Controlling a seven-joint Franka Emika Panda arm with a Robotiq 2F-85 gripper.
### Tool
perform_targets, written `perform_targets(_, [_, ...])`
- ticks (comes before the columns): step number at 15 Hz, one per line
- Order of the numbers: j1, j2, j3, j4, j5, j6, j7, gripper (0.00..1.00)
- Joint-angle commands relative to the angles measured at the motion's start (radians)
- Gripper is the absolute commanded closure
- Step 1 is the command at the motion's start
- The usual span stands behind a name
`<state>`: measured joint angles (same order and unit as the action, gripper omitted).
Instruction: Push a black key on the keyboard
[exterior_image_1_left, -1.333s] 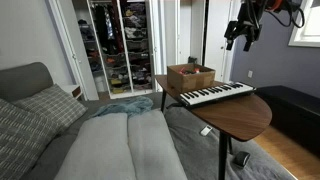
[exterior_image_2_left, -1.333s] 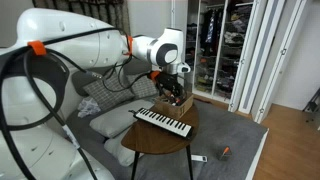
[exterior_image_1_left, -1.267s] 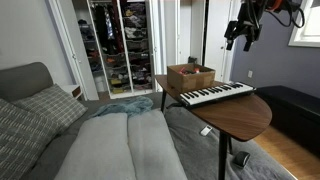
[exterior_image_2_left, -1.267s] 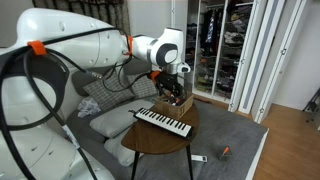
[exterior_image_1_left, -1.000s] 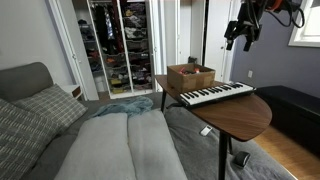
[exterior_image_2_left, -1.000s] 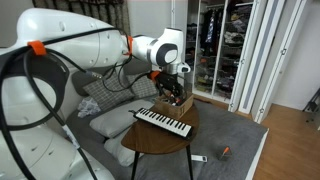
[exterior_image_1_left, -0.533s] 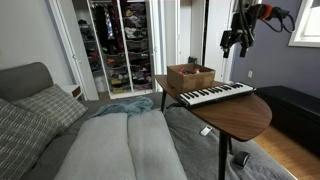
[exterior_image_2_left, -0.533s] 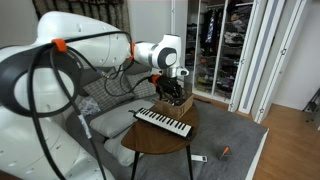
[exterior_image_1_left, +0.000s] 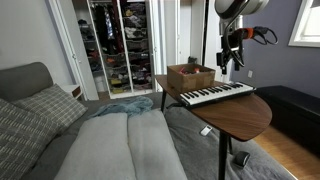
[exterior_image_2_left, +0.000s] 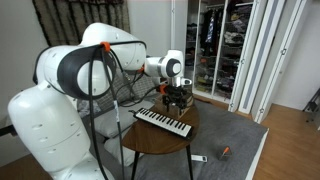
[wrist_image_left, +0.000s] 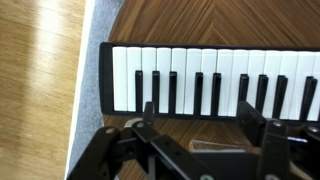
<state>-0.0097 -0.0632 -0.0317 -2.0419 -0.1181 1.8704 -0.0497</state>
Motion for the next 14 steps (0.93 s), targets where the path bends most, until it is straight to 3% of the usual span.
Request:
perform_targets(1, [-0.013, 0.038, -0.004, 0.032, -0.026, -0.02, -0.025, 0.46])
perform_targets(8, [-0.029, 0.054, -0.021, 0.008, 0.008, 0.013, -0.076, 0.95])
perform_targets(10, [-0.031, 0.061, -0.024, 0.007, 0.012, 0.016, -0.092, 1.0])
perform_targets(14, [-0.035, 0.071, -0.025, -0.002, 0.049, 0.048, -0.104, 1.0])
